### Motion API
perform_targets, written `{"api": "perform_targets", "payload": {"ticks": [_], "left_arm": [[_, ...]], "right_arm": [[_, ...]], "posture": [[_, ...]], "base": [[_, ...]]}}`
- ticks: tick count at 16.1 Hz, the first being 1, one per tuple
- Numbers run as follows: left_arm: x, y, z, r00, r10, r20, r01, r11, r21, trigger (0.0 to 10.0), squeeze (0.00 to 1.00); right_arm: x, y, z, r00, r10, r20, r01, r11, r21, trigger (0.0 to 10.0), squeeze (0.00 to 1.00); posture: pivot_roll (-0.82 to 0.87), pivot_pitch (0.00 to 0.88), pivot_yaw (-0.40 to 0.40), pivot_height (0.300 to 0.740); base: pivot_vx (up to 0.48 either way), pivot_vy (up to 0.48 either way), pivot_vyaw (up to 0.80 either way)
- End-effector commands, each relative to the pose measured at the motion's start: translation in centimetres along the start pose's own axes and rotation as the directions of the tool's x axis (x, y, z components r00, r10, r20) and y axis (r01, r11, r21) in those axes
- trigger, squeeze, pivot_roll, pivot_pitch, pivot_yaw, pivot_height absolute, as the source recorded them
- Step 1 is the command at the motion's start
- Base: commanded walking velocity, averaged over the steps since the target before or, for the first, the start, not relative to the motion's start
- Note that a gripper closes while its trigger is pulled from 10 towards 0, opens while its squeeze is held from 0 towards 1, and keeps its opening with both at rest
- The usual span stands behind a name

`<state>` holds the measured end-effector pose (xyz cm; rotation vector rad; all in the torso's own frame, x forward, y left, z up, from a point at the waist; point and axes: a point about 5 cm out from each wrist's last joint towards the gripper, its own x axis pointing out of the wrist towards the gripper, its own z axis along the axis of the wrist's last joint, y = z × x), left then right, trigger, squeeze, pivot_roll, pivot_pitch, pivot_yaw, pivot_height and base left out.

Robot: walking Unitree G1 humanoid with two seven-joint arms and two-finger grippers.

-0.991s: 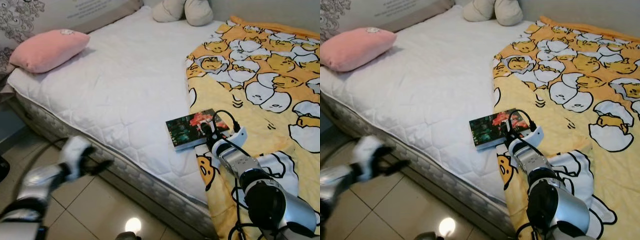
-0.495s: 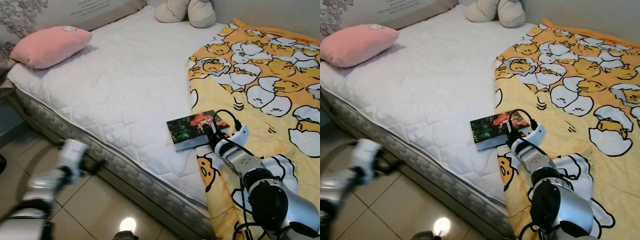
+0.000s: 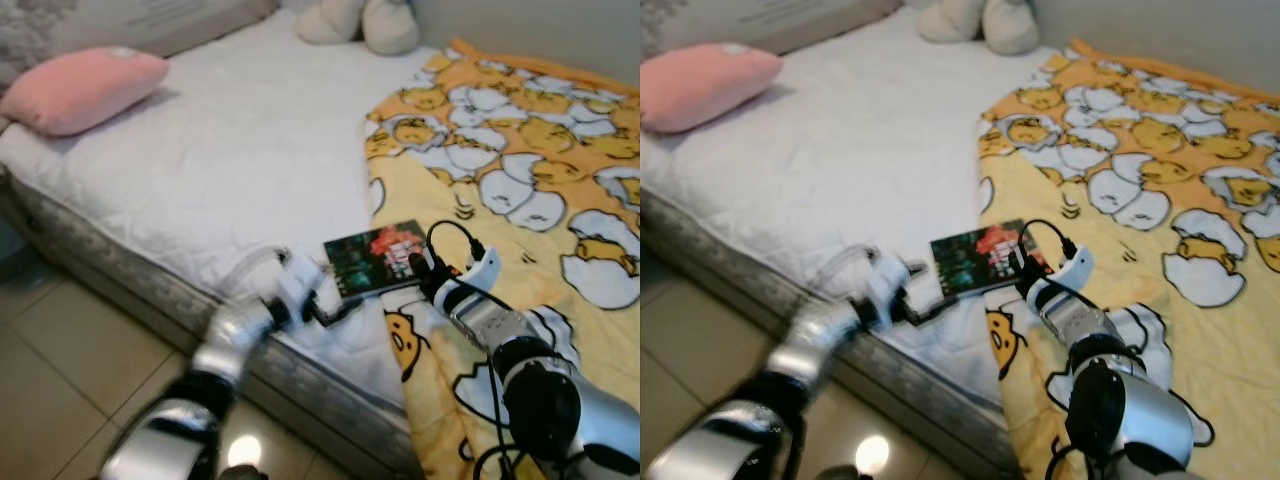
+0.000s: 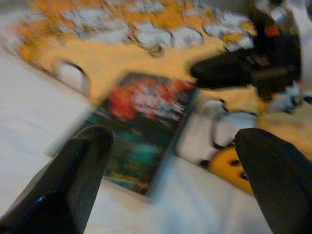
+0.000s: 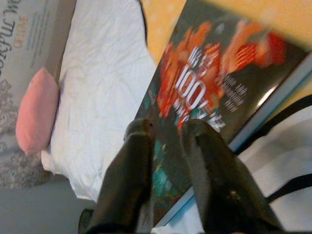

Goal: Clean up the room

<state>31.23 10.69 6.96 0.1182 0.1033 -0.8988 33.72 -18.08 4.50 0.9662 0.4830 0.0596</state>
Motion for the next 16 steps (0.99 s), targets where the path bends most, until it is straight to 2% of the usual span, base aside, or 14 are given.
{"api": "perform_targets", "payload": {"ticks": [1,2,3,5,6,7,9,12,15,16], "left_arm": [[-1.0,0.5,0.2,1.000,-0.002,0.017,0.002,1.000,-0.013,10.0,0.00],[-2.5,0.9,0.8,0.999,-0.024,0.034,0.024,1.000,0.003,10.0,0.00],[-4.1,0.9,0.9,0.998,-0.064,0.011,0.064,0.998,0.029,10.0,0.00],[-6.3,1.2,1.0,0.997,-0.078,-0.021,0.079,0.996,0.031,10.0,0.00],[-6.8,1.2,1.0,0.996,-0.079,-0.028,0.080,0.997,0.013,10.0,0.00],[-7.1,1.0,1.1,0.997,-0.074,-0.032,0.074,0.997,-0.017,10.0,0.00],[-5.5,0.4,1.1,0.997,-0.062,-0.036,0.061,0.998,-0.034,10.0,0.00],[-4.8,-0.5,0.9,0.996,-0.084,-0.040,0.081,0.995,-0.055,10.0,0.00],[-5.4,-0.6,0.6,0.995,-0.078,-0.058,0.074,0.995,-0.064,10.0,0.00],[-5.9,-0.4,0.4,0.996,-0.068,-0.062,0.064,0.996,-0.070,10.0,0.00]], "right_arm": [[0.0,0.1,0.3,1.000,0.002,0.000,-0.002,1.000,-0.013,0.0,0.00],[0.0,0.1,0.4,1.000,0.005,0.003,-0.005,1.000,-0.011,0.0,0.00],[0.0,0.1,0.5,1.000,0.004,0.005,-0.004,1.000,-0.010,0.0,0.00],[-0.1,-0.1,0.4,1.000,0.002,0.007,-0.002,1.000,-0.006,0.0,0.00],[-0.2,-0.2,0.4,1.000,0.001,0.009,-0.001,1.000,-0.001,0.0,0.00],[-0.2,-0.3,0.3,1.000,0.000,0.010,0.000,1.000,0.005,0.0,0.00],[-0.2,-0.3,-0.2,1.000,-0.003,-0.003,0.003,1.000,0.006,0.0,0.00],[-0.1,-0.1,-0.1,1.000,0.017,0.005,-0.017,1.000,0.026,0.0,0.00],[-0.2,-0.1,0.5,0.999,0.036,0.022,-0.037,0.998,0.057,0.0,0.00],[-0.5,-0.1,1.2,0.997,0.057,0.047,-0.062,0.994,0.094,0.0,0.00]], "posture": [[0.07,0.000,-0.019,0.740],[0.07,0.000,-0.016,0.740],[0.08,0.000,-0.008,0.740],[0.09,0.000,0.002,0.740],[0.09,0.000,0.005,0.740],[0.09,0.000,0.006,0.740],[0.10,0.000,0.009,0.740],[0.10,0.000,0.010,0.740],[0.10,0.000,0.014,0.740],[0.10,0.000,0.019,0.740]], "base": [[0.000,0.000,0.00],[0.000,0.000,0.00],[0.000,0.000,0.00],[0.000,0.000,0.00],[0.000,0.000,0.00],[0.000,0.000,0.00],[0.000,0.000,0.00],[0.000,0.000,0.00],[0.000,0.000,0.00],[0.000,0.000,0.00]]}}
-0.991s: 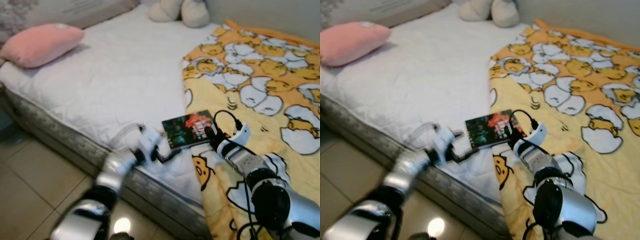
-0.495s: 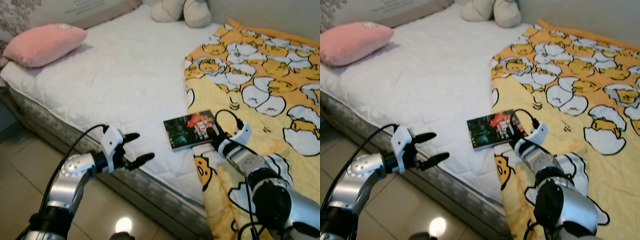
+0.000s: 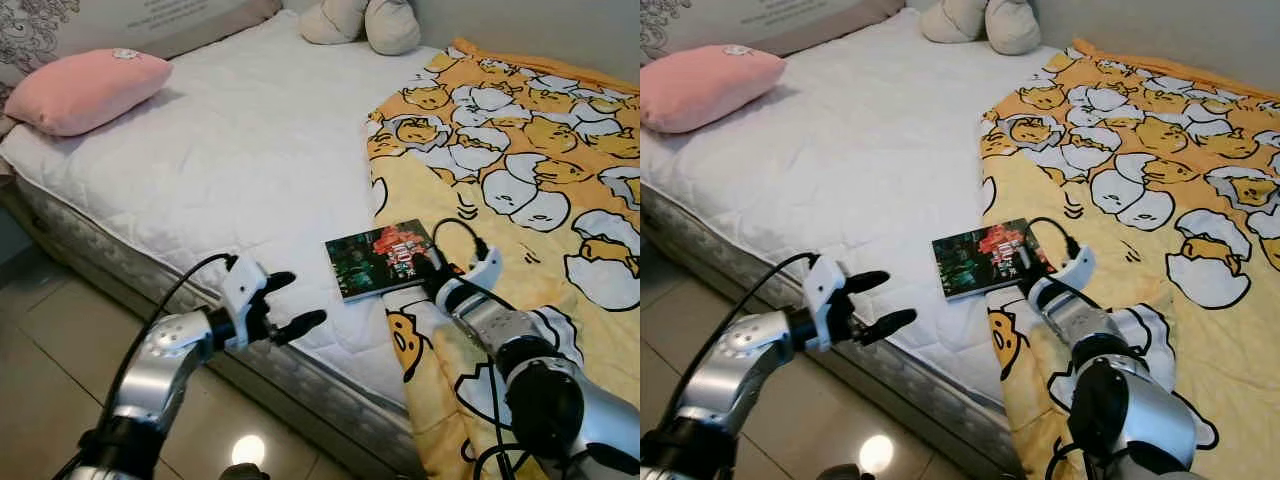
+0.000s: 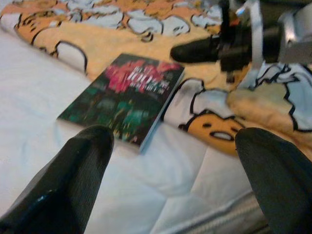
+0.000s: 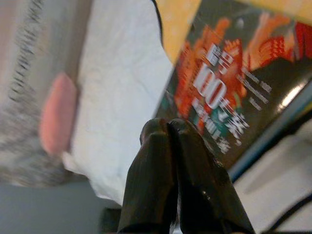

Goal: Clean up the room

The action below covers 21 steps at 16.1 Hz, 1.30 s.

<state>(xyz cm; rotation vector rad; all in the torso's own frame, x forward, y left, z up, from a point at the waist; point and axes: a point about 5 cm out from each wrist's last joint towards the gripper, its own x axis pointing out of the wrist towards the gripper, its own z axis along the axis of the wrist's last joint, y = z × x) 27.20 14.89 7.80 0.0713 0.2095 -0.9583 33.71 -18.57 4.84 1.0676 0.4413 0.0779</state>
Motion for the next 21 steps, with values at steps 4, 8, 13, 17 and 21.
{"api": "perform_targets", "payload": {"ticks": [4,8,13,17,21], "left_arm": [[-0.9,0.3,0.4,0.999,0.028,0.021,-0.028,0.999,-0.020,10.0,0.00],[-1.6,0.5,0.1,0.997,0.066,0.040,-0.064,0.997,-0.049,10.0,0.00],[-1.9,0.6,-0.3,0.991,0.125,0.056,-0.123,0.991,-0.047,10.0,0.00],[-0.6,1.0,0.6,0.950,0.303,0.070,-0.307,0.951,0.045,10.0,0.00],[0.6,1.2,1.2,0.899,0.421,0.123,-0.424,0.905,0.004,10.0,0.00]], "right_arm": [[-1.6,-0.7,3.0,0.993,0.083,0.088,-0.092,0.990,0.106,0.0,0.00],[-3.0,-0.5,5.1,0.964,0.237,0.117,-0.251,0.960,0.124,0.0,0.00],[-4.2,0.4,6.5,0.935,0.342,0.097,-0.329,0.935,-0.130,0.0,0.00],[-3.5,2.2,4.8,0.961,0.234,0.147,-0.122,0.837,-0.533,10.0,0.00],[-3.9,3.1,1.7,0.962,0.196,0.189,-0.004,0.704,-0.710,10.0,0.00]], "posture": [[0.11,0.000,0.027,0.740],[0.11,0.000,0.023,0.740],[0.09,0.000,0.031,0.740],[0.07,0.000,0.048,0.740],[0.05,0.000,0.044,0.740]], "base": [[0.000,0.000,0.00],[0.000,0.000,0.00],[0.000,0.000,0.00],[0.000,0.000,0.00],[0.000,0.348,0.00]]}}
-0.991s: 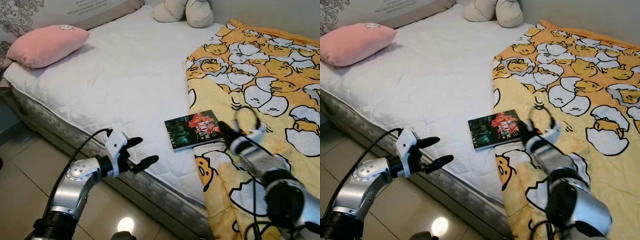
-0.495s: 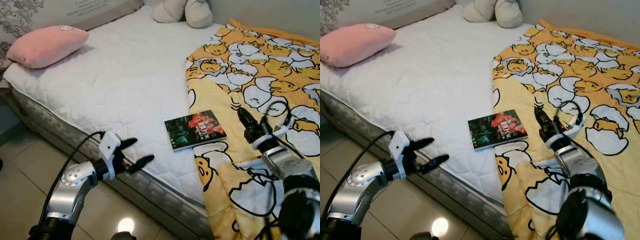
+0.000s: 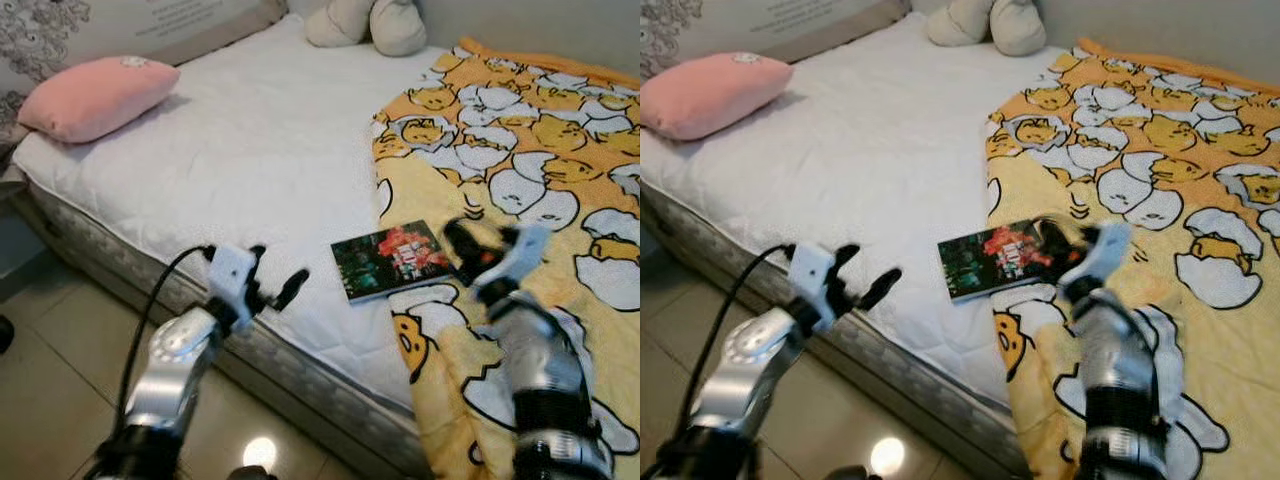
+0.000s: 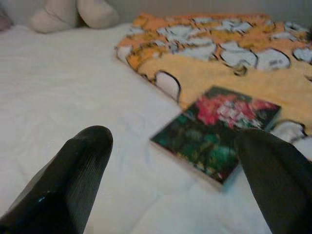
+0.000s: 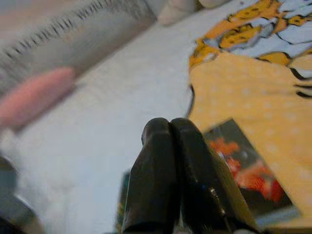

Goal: Clean up the room

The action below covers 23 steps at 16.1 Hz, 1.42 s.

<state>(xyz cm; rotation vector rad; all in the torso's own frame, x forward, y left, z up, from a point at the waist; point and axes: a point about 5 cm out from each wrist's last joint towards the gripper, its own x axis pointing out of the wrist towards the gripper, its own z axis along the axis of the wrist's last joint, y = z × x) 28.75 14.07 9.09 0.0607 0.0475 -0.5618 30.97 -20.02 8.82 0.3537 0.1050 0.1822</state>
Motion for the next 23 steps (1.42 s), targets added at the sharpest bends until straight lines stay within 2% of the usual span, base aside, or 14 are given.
{"api": "perform_targets", "payload": {"ticks": [1,5,8,14,16,17,18,21,23], "left_arm": [[-0.4,0.6,-0.6,0.998,0.054,-0.034,-0.053,0.998,0.023,10.0,0.00],[-0.6,1.0,-0.6,0.991,0.122,-0.050,-0.118,0.990,0.072,10.0,0.00],[-0.5,1.3,-0.3,0.986,0.160,-0.042,-0.156,0.984,0.083,10.0,0.00],[0.2,0.6,-0.2,0.987,0.162,-0.022,-0.161,0.986,0.052,10.0,0.00],[0.5,0.6,0.0,0.988,0.154,-0.022,-0.154,0.988,-0.002,10.0,0.00],[0.5,0.6,0.3,0.990,0.141,-0.010,-0.142,0.989,-0.044,10.0,0.91],[0.4,0.5,0.7,0.992,0.128,0.009,-0.127,0.989,-0.070,10.0,1.00],[0.3,0.3,1.0,0.995,0.100,0.025,-0.098,0.993,-0.072,10.0,1.00],[0.3,0.2,1.2,0.995,0.092,0.037,-0.091,0.995,-0.045,10.0,1.00]], "right_arm": [[0.1,0.9,0.3,1.000,-0.005,0.016,0.005,0.998,-0.056,10.0,0.00],[-0.8,1.5,0.2,0.999,-0.037,0.024,0.039,0.995,-0.088,10.0,0.00],[-1.5,1.7,-0.3,0.998,-0.057,0.010,0.058,0.989,-0.133,10.0,0.00],[-2.0,1.4,0.5,0.997,-0.075,0.021,0.077,0.974,-0.215,10.0,0.00],[-1.9,1.5,0.7,0.998,-0.065,0.024,0.068,0.974,-0.215,10.0,0.00],[-1.9,1.7,0.7,0.998,-0.053,0.020,0.056,0.977,-0.207,10.0,0.00],[-1.9,2.0,0.6,0.999,-0.033,0.010,0.034,0.983,-0.182,10.0,1.00],[-2.0,2.2,0.4,0.999,-0.032,0.005,0.033,0.981,-0.189,10.0,1.00],[-2.1,2.2,0.4,1.000,-0.030,0.002,0.030,0.981,-0.192,10.0,1.00]], "posture": [[0.04,0.000,0.038,0.740],[0.02,0.000,0.019,0.740],[0.00,0.000,0.018,0.740],[-0.04,0.000,0.018,0.740],[-0.03,0.000,0.009,0.740],[-0.04,0.000,0.009,0.740],[-0.04,0.000,0.007,0.740],[-0.03,0.000,0.003,0.740],[-0.03,0.000,0.002,0.740]], "base": [[0.000,0.480,-0.80],[0.000,0.480,-0.80],[0.000,0.480,0.00],[0.000,0.480,-0.80],[0.000,0.480,-0.80],[0.000,0.480,-0.80],[0.000,0.480,-0.80],[0.000,0.480,-0.80],[0.000,0.480,-0.80]]}}
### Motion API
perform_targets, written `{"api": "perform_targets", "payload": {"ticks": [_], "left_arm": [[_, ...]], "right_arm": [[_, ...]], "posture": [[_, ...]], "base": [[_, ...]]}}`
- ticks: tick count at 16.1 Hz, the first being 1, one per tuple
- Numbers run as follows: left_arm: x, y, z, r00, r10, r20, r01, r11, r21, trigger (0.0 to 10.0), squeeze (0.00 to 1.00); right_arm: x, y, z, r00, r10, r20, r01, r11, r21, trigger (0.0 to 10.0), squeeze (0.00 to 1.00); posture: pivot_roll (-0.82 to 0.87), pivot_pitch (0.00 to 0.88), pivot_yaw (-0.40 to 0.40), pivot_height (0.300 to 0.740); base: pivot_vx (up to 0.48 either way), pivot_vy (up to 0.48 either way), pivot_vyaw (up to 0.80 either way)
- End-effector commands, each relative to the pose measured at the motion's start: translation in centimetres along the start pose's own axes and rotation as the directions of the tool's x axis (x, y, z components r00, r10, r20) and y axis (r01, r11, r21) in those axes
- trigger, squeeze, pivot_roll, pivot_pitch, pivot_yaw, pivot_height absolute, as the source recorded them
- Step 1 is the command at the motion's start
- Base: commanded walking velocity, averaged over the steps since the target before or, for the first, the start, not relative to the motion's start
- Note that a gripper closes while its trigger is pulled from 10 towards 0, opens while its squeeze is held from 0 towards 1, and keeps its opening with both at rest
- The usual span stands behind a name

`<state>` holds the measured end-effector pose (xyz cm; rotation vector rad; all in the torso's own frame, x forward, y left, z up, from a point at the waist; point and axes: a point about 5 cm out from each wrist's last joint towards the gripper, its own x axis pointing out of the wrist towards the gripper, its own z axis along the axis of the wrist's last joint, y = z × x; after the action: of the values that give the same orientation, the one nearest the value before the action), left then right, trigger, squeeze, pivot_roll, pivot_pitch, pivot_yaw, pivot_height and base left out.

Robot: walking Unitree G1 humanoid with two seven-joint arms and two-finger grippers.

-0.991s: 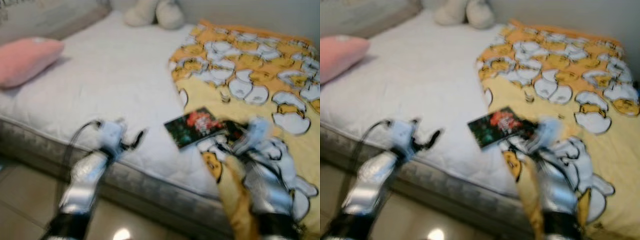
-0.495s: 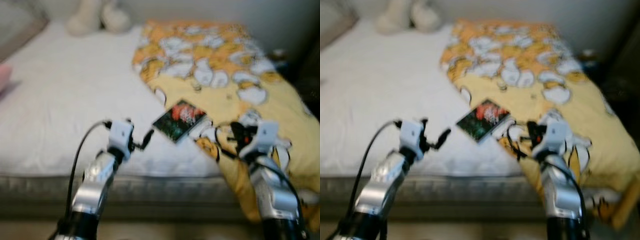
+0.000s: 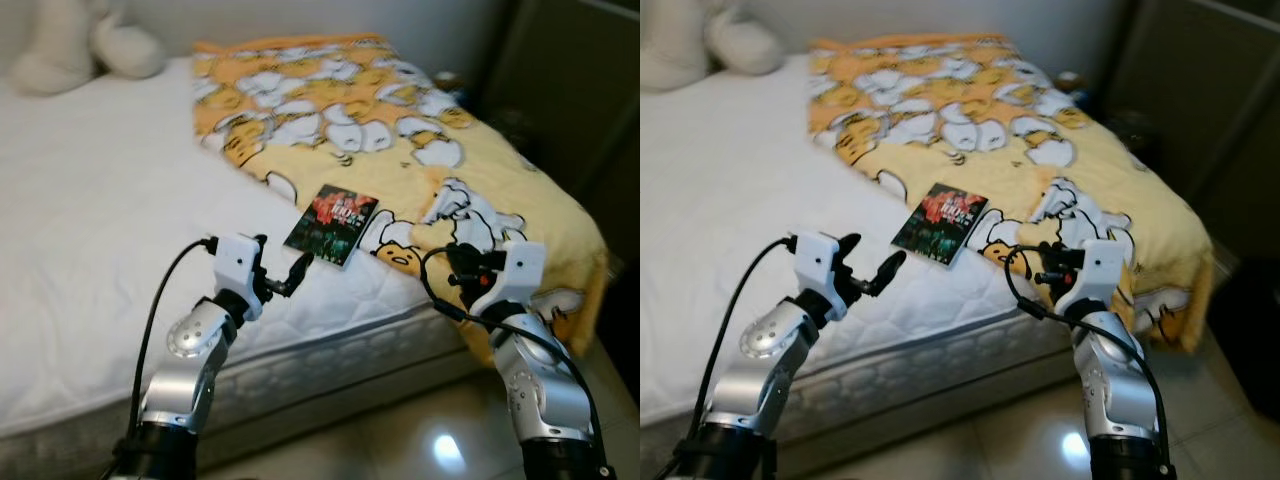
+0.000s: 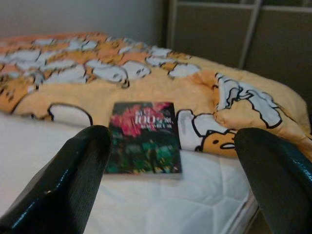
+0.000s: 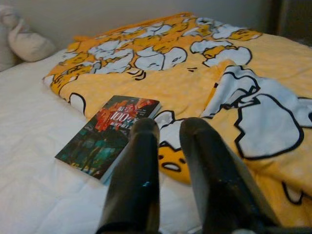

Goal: Clean up the room

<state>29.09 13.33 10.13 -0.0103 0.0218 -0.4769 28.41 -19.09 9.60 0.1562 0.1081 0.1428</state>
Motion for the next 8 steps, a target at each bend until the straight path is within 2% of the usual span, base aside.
{"api": "perform_targets", "payload": {"ticks": [1,2,3,4,5,7,8], "left_arm": [[-0.4,0.6,0.2,1.000,0.016,-0.001,-0.016,0.999,0.029,10.0,1.00],[-0.5,0.8,0.4,0.999,0.038,0.012,-0.038,0.998,0.042,10.0,0.89],[-0.7,0.9,0.5,0.998,0.058,0.023,-0.059,0.997,0.047,10.0,0.00],[-1.1,1.6,0.6,0.992,0.115,0.042,-0.119,0.990,0.080,10.0,0.00],[-1.5,1.9,0.6,0.988,0.141,0.056,-0.146,0.986,0.085,10.0,0.00],[-1.8,1.9,0.4,0.987,0.154,0.052,-0.158,0.985,0.067,10.0,0.00],[-1.8,1.8,0.3,0.987,0.150,0.050,-0.153,0.986,0.066,10.0,0.00]], "right_arm": [[0.1,0.6,0.5,1.000,0.016,0.011,-0.016,1.000,-0.008,10.0,1.00],[0.0,0.5,0.4,1.000,0.012,0.005,-0.012,1.000,-0.009,10.0,1.00],[-0.1,0.5,0.4,1.000,0.012,0.002,-0.012,1.000,-0.022,10.0,1.00],[-0.3,0.5,0.0,1.000,0.009,-0.015,-0.010,0.998,-0.064,10.0,0.00],[-0.4,0.5,-0.1,1.000,0.014,-0.015,-0.015,0.993,-0.114,10.0,0.00],[-0.3,0.6,0.0,1.000,0.007,-0.004,-0.008,0.980,-0.198,10.0,0.00],[-0.3,0.6,0.1,1.000,0.018,0.001,-0.018,0.980,-0.197,10.0,0.00]], "posture": [[-0.04,0.000,-0.005,0.740],[-0.03,0.000,-0.012,0.740],[-0.03,0.000,-0.022,0.740],[-0.02,0.000,-0.027,0.740],[-0.03,0.000,-0.025,0.740],[-0.03,0.000,-0.024,0.740],[-0.03,0.000,-0.024,0.740]], "base": [[0.000,0.420,-0.80],[0.000,0.000,-0.80],[0.000,0.000,-0.80],[0.000,0.000,0.00],[0.000,0.000,0.00],[0.343,0.000,0.00],[0.390,0.000,0.00]]}}
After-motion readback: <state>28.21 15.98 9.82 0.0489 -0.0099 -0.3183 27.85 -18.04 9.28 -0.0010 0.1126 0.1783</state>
